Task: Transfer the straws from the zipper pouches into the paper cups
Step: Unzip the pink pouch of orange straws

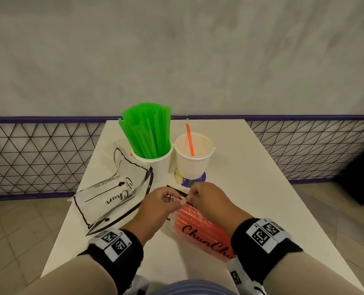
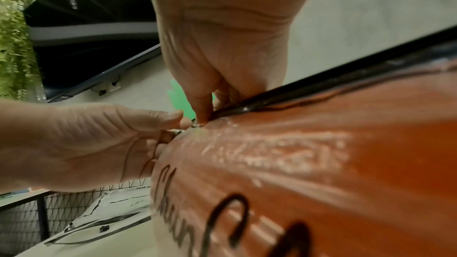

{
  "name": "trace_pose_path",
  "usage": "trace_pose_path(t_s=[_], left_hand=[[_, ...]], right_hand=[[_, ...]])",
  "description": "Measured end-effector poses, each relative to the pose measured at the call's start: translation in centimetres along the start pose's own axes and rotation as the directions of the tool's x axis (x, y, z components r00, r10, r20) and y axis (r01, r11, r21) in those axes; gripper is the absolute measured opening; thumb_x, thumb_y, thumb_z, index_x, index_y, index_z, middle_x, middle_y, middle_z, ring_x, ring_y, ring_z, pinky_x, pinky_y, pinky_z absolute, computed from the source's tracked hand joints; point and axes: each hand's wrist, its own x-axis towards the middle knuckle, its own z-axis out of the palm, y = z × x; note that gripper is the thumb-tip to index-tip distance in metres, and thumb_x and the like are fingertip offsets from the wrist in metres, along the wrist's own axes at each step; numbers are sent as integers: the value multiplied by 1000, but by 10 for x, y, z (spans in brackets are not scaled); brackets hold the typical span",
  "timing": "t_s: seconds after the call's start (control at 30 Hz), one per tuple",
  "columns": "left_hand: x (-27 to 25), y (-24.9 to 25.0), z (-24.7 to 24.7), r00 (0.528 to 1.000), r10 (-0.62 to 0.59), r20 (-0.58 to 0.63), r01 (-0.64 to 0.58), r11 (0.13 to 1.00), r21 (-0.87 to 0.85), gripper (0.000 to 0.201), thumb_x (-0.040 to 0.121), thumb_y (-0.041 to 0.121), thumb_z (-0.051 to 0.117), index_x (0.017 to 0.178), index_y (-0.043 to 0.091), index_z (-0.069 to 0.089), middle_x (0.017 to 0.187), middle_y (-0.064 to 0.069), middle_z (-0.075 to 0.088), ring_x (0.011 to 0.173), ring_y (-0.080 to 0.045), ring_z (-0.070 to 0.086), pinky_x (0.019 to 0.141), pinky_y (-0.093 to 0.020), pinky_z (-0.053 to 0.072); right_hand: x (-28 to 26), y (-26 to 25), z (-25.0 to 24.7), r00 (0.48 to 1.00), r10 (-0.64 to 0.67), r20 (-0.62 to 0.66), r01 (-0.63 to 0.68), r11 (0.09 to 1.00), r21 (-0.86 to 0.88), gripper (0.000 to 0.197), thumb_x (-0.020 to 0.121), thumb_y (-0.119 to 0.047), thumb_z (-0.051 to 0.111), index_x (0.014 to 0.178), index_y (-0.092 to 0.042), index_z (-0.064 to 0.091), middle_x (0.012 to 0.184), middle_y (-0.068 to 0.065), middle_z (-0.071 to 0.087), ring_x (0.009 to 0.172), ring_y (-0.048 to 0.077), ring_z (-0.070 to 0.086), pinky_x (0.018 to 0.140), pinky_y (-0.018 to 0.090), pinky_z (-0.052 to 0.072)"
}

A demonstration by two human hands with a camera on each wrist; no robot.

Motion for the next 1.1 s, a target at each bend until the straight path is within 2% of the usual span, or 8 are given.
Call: trace_pose_path(t_s=[0.2,0.33,0.47,0.6,0.8,0.87,1.0,1.1], left_hand=[[-1,-3,21,994,76,-82,-57,975,217,22,69,20,83,82,19,65,94,2,63,81,-7,60,63,-13,40],[5,-4,27,985,44,-168,5,960,280,22,71,16,78,85,21,63,83,2,64,67,-10,58,55,-17,39],[5,-2,26,987,-12,-162,53,965,257,25,70,18,84,87,18,65,73,8,60,64,-8,55,53,-14,37],[9,-1,23,987,-29,-156,60,978,200,14,74,14,81,83,16,70,78,4,66,69,-9,59,60,-18,41],[4,0,18,988,30,-149,-6,987,159,10,80,13,77,72,10,70,77,-3,70,68,-10,62,63,-18,46],[6,-1,18,987,86,-135,-57,977,208,14,81,14,75,69,12,67,80,-3,66,72,-11,60,67,-20,45],[9,1,18,968,230,-103,-180,918,353,21,82,11,72,67,18,60,88,3,57,81,0,52,70,-4,34],[12,3,21,961,270,-64,-225,894,387,22,83,8,70,68,20,60,92,7,53,85,5,49,74,1,32]], right_hand=[[-1,5,9,997,69,25,-73,965,253,7,91,-19,60,90,-15,66,76,-7,65,69,9,58,61,22,44],[-1,5,11,997,58,51,-72,943,325,13,88,-10,56,85,-14,68,70,-5,69,69,8,62,70,24,49],[2,10,6,995,3,97,-28,965,261,16,92,-19,58,85,-23,72,94,-2,70,85,13,65,80,30,52],[5,15,1,998,-6,57,-5,982,189,22,93,-20,60,113,-25,68,113,-8,62,88,7,55,81,22,41],[7,14,-11,988,-124,97,119,991,55,24,92,-33,64,111,-22,73,75,-27,50,66,-9,49,65,9,35],[10,13,-11,981,-162,109,161,987,16,22,93,-26,63,111,-19,73,76,-25,48,67,-8,48,68,11,36],[10,11,-13,972,-200,121,207,977,-50,20,91,-19,63,108,-18,74,93,-7,57,83,10,53,80,24,43],[13,13,-10,985,-159,72,160,987,-19,18,88,-19,66,103,-19,75,101,-1,62,85,11,54,78,23,42]])
